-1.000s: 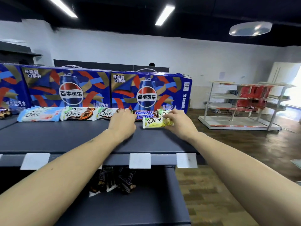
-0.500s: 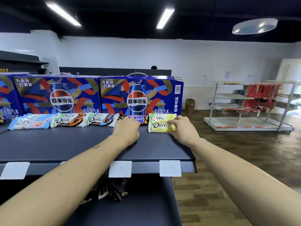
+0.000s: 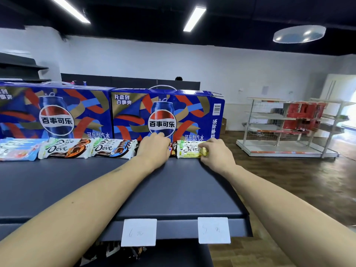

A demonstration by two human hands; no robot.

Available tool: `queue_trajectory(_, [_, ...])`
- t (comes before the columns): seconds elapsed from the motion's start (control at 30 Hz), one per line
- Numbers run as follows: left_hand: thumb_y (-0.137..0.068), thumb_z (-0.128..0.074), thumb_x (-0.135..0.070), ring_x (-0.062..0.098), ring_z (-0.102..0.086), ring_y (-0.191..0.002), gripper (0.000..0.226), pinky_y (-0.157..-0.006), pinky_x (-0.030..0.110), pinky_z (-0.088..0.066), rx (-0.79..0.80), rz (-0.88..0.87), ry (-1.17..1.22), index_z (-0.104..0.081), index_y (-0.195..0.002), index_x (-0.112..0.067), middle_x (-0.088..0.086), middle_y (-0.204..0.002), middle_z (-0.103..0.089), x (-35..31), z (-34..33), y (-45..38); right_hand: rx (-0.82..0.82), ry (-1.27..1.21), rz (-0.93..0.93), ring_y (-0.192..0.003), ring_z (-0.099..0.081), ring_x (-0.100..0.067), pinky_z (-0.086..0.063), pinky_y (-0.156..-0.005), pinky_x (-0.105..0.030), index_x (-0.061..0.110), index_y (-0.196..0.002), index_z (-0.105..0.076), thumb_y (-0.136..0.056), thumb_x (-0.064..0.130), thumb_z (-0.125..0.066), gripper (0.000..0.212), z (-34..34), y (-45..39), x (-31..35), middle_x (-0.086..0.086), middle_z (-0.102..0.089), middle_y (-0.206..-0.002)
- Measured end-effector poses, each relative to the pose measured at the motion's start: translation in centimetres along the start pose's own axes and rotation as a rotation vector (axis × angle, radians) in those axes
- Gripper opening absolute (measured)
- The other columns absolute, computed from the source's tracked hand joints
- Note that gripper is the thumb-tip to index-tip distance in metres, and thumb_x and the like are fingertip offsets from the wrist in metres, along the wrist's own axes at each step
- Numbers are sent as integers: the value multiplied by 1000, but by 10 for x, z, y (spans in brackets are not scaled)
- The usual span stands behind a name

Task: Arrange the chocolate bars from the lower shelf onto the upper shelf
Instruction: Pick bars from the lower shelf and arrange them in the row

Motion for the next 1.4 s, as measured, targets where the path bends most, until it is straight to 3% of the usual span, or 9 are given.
queue_trajectory(0.43, [-91, -50, -25, 25, -55, -97, 25, -65, 35, -45, -26, -70, 83, -66, -109, -18, 3, -105, -60, 1, -6, -13, 11, 41, -36, -120, -44, -22, -45, -97, -35, 21, -135, -55, -80, 32, -65, 56, 10, 12, 8, 1, -52, -129])
queue_trajectory(0.63, [-91, -49, -25, 27, -56, -98, 27, -66, 34, -39, 30, -89, 75, -63, -112, -16, 7, -107, -59, -4, 10, 13, 46, 1, -63, -127, -44, -23, -42, -102, -35, 17, -137, -53, -87, 38, -62, 55, 18, 41, 27, -2, -51, -135])
queue_trajectory(0.77, [-91, -50, -30, 30, -57, -101, 26, -70, 35, -38, 104, -80, 62, -60, -110, -15, 9, -109, -59, -4, 25, 46, 77, 8, -49, -132, -43, -22, -37, -108, -34, 17, -142, -48, -94, 44, -53, 55, 24, 70, 50, -3, -49, -144])
queue_trajectory(0.87, [-91, -49, -36, 30, -56, -105, 29, -85, 39, -42, 108, -89, 65, -59, -110, -16, 9, -112, -60, -6, 42, 74, 78, -10, -45, -137, -40, -22, -34, -112, -36, 16, -144, -46, -96, 45, -48, 56, 35, 98, 67, -4, -46, -148])
queue_trajectory(1.0, [-96, -41, -43, 30, -49, -118, 42, -104, 46, -34, 119, -64, 81, -52, -129, -20, 8, -125, -55, -12, 67, 123, -6, 35, 24, -139, -36, -23, -31, -113, -35, 14, -144, -45, -100, 42, -41, 52, 55, 146, 97, -5, -45, -148])
queue_trajectory(1.17, [-97, -35, -47, 29, -43, -123, 47, -105, 46, -31, 71, -22, 79, -44, -136, -22, 7, -131, -48, -20, 94, 204, -185, 51, 148, -135, -43, -28, -30, -115, -37, 10, -137, -54, -100, 39, -37, 50, 61, 217, 146, -10, -55, -140])
queue_trajectory(1.3, [-95, -38, -48, 27, -42, -124, 47, -105, 44, -30, 88, -16, 59, -45, -134, -23, 6, -133, -47, -15, 103, 268, -165, -41, 248, -133, -46, -31, -34, -114, -40, 7, -135, -55, -97, 33, -39, 50, 44, 272, 187, -12, -55, -139])
queue_trajectory(1.4, [-96, -37, -48, 29, -29, -136, 56, -111, 48, -23, 185, 0, -2, -31, -146, -24, 10, -149, -33, -6, 97, 314, -128, -74, 268, -134, -45, -29, -29, -115, -35, 9, -137, -55, -96, 29, -46, 46, 30, 300, 213, -11, -54, -141])
Point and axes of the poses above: each hand's wrist, its own y-axis away from the middle knuckle, its own z-axis out of the back of the hand, x = y × z, the point moved 5 cm from there along -y, towards the middle knuckle
